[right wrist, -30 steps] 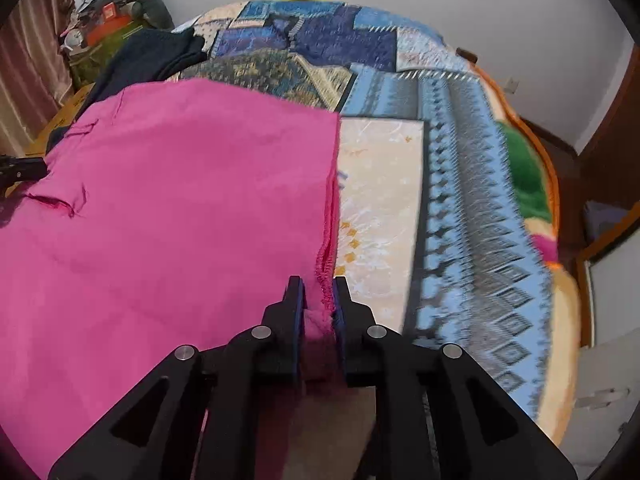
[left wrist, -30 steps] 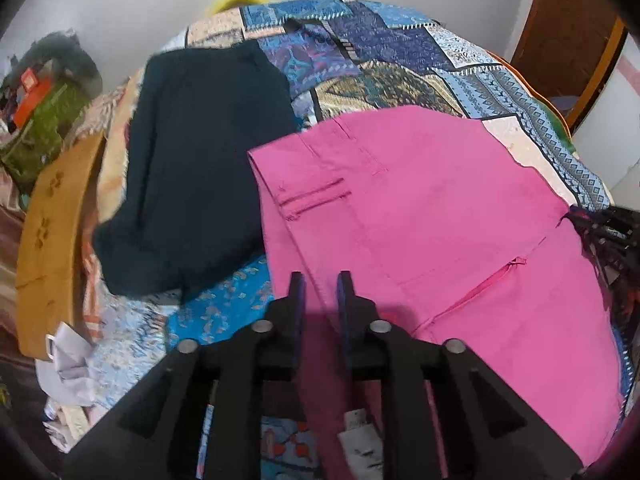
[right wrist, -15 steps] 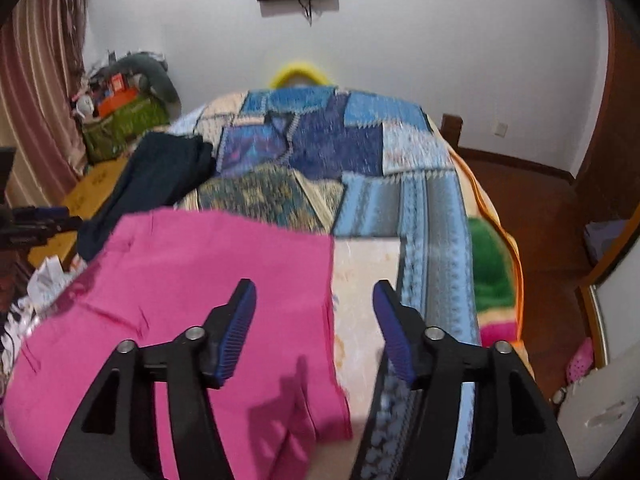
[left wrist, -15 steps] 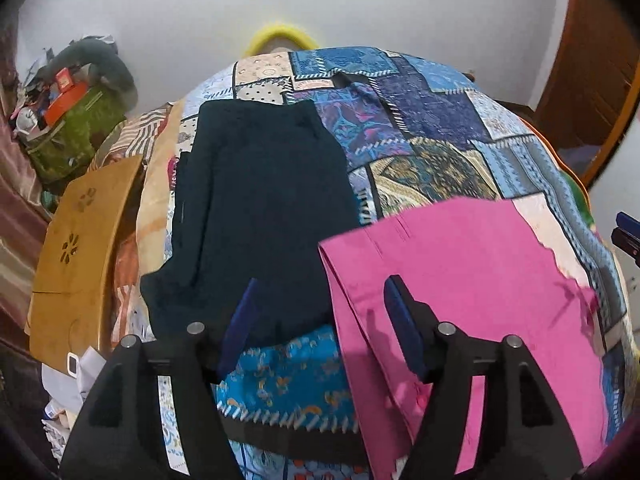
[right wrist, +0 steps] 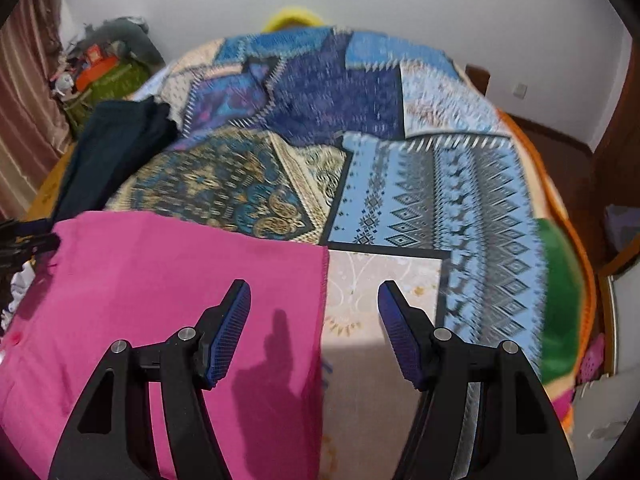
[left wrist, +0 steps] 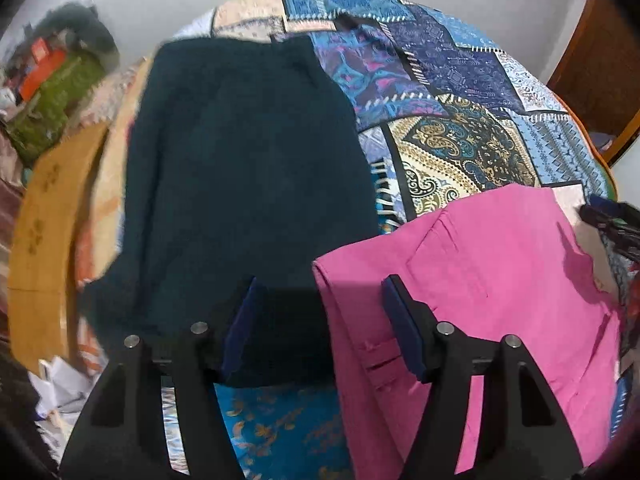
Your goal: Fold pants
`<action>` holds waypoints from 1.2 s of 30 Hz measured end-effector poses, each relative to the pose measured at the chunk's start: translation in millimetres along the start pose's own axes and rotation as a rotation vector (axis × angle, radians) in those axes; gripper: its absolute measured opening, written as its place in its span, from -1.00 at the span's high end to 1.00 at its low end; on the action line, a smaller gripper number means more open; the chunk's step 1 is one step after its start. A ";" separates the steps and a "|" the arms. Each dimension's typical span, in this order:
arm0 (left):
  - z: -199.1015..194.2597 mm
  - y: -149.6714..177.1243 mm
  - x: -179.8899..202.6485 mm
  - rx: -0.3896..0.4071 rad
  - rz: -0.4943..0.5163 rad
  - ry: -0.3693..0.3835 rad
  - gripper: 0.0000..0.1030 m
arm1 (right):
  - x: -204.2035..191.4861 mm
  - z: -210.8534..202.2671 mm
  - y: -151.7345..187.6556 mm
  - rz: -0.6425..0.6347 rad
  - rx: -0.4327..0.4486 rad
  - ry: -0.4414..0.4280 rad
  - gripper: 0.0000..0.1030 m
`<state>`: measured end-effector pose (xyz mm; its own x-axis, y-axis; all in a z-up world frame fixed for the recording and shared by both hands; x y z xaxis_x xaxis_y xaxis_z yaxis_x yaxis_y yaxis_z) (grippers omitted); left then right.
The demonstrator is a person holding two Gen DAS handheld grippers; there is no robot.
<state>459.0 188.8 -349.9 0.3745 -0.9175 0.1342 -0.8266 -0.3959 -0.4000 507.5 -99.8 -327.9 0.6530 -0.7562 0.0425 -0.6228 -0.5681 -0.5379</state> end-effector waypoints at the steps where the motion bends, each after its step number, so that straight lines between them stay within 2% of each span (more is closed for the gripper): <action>1: 1.5 0.2 1.9 -0.001 -0.001 0.020 -0.16 | 0.6 6.8 0.1 0.005 -0.011 -0.006 -0.21; 3: 3.4 1.5 6.3 -0.004 0.005 0.047 -0.02 | -0.4 23.4 0.1 0.006 -0.034 -0.026 -0.21; 5: 5.1 2.7 11.7 -0.010 0.009 0.081 0.26 | -3.3 36.4 -0.9 -0.006 -0.051 -0.036 -0.20; 9: 6.6 3.3 17.6 0.008 0.036 0.083 0.34 | -10.3 55.7 -2.8 -0.019 -0.063 -0.010 -0.11; 11: 5.4 2.0 17.4 0.014 0.027 0.080 0.57 | -13.8 58.2 -5.8 -0.005 -0.060 -0.027 0.24; 12: 3.5 0.5 15.8 0.021 0.025 0.066 0.69 | -16.1 59.2 -6.4 -0.002 -0.065 -0.039 0.62; 13: 2.2 -1.6 14.6 0.025 0.026 0.057 0.77 | -17.8 59.6 -6.0 -0.009 -0.079 -0.028 0.91; 16: -12.0 -7.1 13.9 0.060 0.042 0.049 0.80 | -19.7 53.4 -9.0 -0.043 -0.073 -0.004 0.93; 19: -33.6 -17.2 14.2 0.115 0.064 0.041 0.80 | -14.0 33.6 -18.6 -0.028 -0.006 0.018 0.94; 29: -137.1 -58.1 20.8 0.302 0.060 0.052 0.80 | -9.6 -98.3 -96.6 -0.051 0.274 0.088 0.94; 32: -161.2 -56.3 23.9 0.329 0.073 0.056 0.80 | -9.7 -129.7 -103.9 -0.057 0.319 0.101 0.94; 36: -174.3 -40.2 27.0 0.333 0.102 0.045 0.81 | -19.3 -145.1 -98.4 -0.074 0.327 0.097 0.94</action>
<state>429.1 173.2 -172.1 0.2722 -0.9553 0.1148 -0.6740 -0.2745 -0.6859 493.7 -76.4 -153.6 0.6375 -0.7531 0.1626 -0.3939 -0.5000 -0.7713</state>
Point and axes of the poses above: each gripper's, at about its wrist camera, not at the fingertips, and z roughly the way its jaws point, x to its right, y to its underside, the point moved 10 cm from there along z, roughly the way its jaws point, and after that the axes turned 15 degrees about -z, right-handed, at the moved point
